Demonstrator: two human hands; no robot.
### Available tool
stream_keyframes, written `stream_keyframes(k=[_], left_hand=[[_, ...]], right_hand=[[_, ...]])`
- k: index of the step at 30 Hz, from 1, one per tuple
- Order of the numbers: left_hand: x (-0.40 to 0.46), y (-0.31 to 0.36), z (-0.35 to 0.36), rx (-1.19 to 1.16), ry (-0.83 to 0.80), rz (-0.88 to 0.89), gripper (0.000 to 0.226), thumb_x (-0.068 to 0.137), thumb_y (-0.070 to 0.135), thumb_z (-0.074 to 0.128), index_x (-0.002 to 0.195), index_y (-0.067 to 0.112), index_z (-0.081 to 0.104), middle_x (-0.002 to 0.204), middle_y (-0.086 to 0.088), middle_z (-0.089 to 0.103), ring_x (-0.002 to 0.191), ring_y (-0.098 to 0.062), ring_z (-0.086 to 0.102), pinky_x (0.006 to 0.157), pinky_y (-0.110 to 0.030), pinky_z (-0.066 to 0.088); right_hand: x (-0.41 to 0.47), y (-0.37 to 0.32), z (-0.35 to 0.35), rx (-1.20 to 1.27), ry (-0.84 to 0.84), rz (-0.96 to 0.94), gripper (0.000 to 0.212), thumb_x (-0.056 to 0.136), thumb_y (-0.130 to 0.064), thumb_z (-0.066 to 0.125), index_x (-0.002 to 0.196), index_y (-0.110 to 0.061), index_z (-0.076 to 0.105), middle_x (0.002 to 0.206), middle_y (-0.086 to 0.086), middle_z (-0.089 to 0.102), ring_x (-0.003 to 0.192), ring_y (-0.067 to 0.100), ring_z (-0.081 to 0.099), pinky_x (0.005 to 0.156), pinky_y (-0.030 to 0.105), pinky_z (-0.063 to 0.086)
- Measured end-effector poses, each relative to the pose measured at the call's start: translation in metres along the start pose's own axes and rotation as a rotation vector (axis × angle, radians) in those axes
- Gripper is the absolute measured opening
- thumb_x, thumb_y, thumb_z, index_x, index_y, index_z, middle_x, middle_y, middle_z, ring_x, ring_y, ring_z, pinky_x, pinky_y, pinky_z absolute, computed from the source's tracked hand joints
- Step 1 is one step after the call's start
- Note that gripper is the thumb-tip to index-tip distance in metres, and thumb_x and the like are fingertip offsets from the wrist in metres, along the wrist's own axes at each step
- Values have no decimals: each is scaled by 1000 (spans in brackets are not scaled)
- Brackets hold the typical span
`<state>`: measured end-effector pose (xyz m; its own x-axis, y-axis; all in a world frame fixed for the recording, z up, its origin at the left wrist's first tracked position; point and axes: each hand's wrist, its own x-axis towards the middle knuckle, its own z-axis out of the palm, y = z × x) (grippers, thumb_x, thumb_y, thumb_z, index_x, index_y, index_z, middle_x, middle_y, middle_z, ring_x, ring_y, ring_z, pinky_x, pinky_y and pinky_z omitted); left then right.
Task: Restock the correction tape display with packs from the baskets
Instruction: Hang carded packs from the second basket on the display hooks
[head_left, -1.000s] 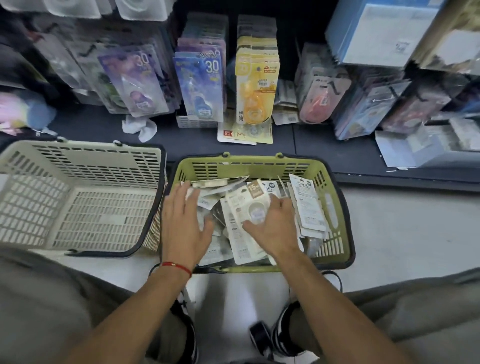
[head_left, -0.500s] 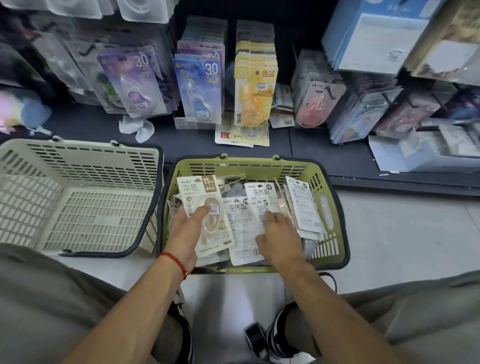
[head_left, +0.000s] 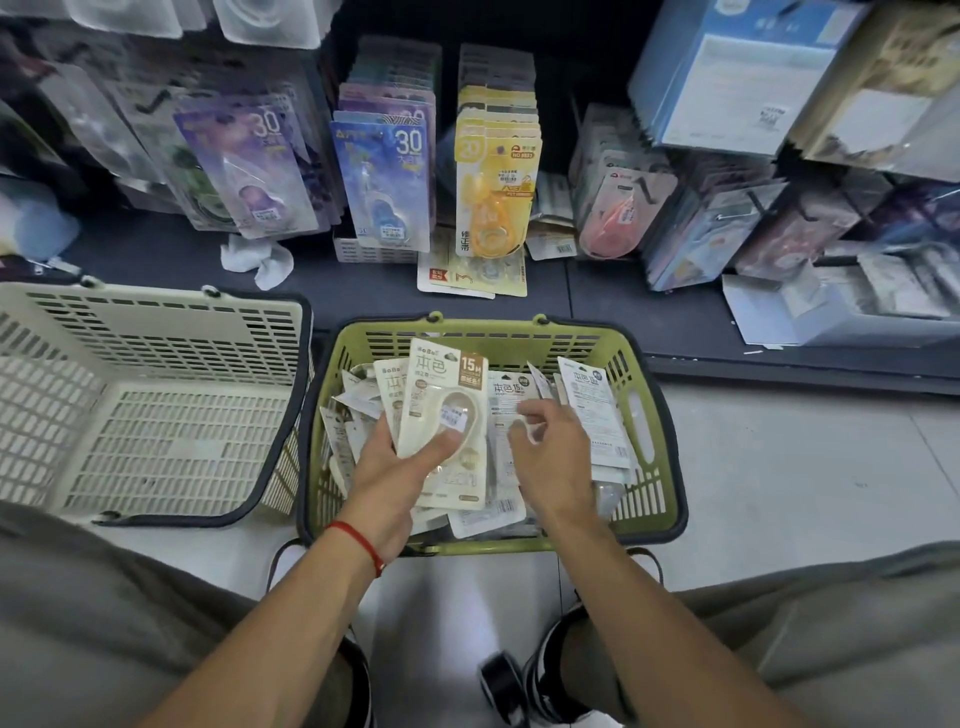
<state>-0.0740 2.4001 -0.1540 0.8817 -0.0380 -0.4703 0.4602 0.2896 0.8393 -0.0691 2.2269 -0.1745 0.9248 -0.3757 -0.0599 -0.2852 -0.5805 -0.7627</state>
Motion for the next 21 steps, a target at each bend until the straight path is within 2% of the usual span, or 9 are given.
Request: stream_keyframes(k=[1, 3, 6, 9, 12, 14, 16, 18, 21], left_hand=[[0, 1, -3, -10, 10, -3, 56, 86, 5, 82, 138, 17, 62, 126, -4, 77, 120, -27, 71, 108, -58, 52], [1, 3, -6, -22, 17, -3, 56, 86, 3, 81, 137, 17, 62, 124, -3, 77, 119, -27, 72, 106, -59, 53], [1, 3, -8, -44, -1, -11, 56, 87, 3, 81, 137, 19, 62, 124, -3, 78, 118, -27, 73, 103, -62, 55], [2, 2, -8, -68, -10, 0, 58, 86, 7, 81, 139, 22, 61, 126, -2, 77, 120, -28, 72, 103, -63, 54], [2, 3, -3, -76, -22, 31, 71, 77, 16, 86, 142, 25, 58, 128, 0, 76, 122, -25, 71, 105, -61, 53], [1, 4, 3, -91, -17, 52, 80, 73, 23, 88, 145, 26, 54, 130, 2, 75, 125, -24, 69, 109, -59, 51], [1, 3, 8, -115, -20, 51, 82, 74, 30, 89, 146, 28, 51, 132, 4, 74, 127, -23, 67, 111, -61, 48], [0, 0, 10, -130, -42, 18, 86, 72, 37, 93, 146, 32, 49, 133, 4, 73, 129, -25, 66, 110, -64, 48], [1, -4, 6, -98, -36, 1, 89, 68, 27, 96, 144, 29, 51, 131, 0, 74, 124, -29, 69, 102, -63, 54]], right_hand=[[2, 10, -3, -230, 36, -25, 34, 99, -22, 68, 133, -20, 63, 126, -1, 59, 119, 19, 54, 101, 35, 50], [7, 27, -10, -557, -35, -20, 51, 100, -23, 65, 148, -17, 48, 140, 7, 50, 129, 27, 46, 105, 39, 44], [14, 36, -17, -620, -137, -21, 52, 97, -1, 57, 148, -9, 49, 138, 12, 59, 124, 30, 52, 104, 37, 46], [18, 22, -28, -480, 83, -43, 39, 98, -4, 55, 136, -5, 63, 118, 13, 69, 107, 31, 63, 85, 42, 57], [22, 0, -42, -34, 247, 79, 22, 97, -7, 53, 107, -13, 71, 94, 5, 73, 74, 14, 66, 54, 24, 49], [20, -16, -48, 470, 122, 267, 30, 95, -4, 54, 85, -23, 76, 81, -4, 76, 68, 9, 69, 53, 23, 53], [11, -26, -42, 707, -139, 404, 37, 94, 0, 58, 91, -30, 80, 88, -2, 80, 82, 14, 76, 72, 36, 64], [4, -27, -28, 516, -334, 338, 28, 95, -9, 67, 114, -26, 77, 103, 2, 79, 96, 18, 76, 88, 43, 63], [1, -16, -12, 232, -329, 120, 20, 92, -26, 71, 112, -25, 78, 98, -6, 78, 90, 12, 73, 88, 39, 61]])
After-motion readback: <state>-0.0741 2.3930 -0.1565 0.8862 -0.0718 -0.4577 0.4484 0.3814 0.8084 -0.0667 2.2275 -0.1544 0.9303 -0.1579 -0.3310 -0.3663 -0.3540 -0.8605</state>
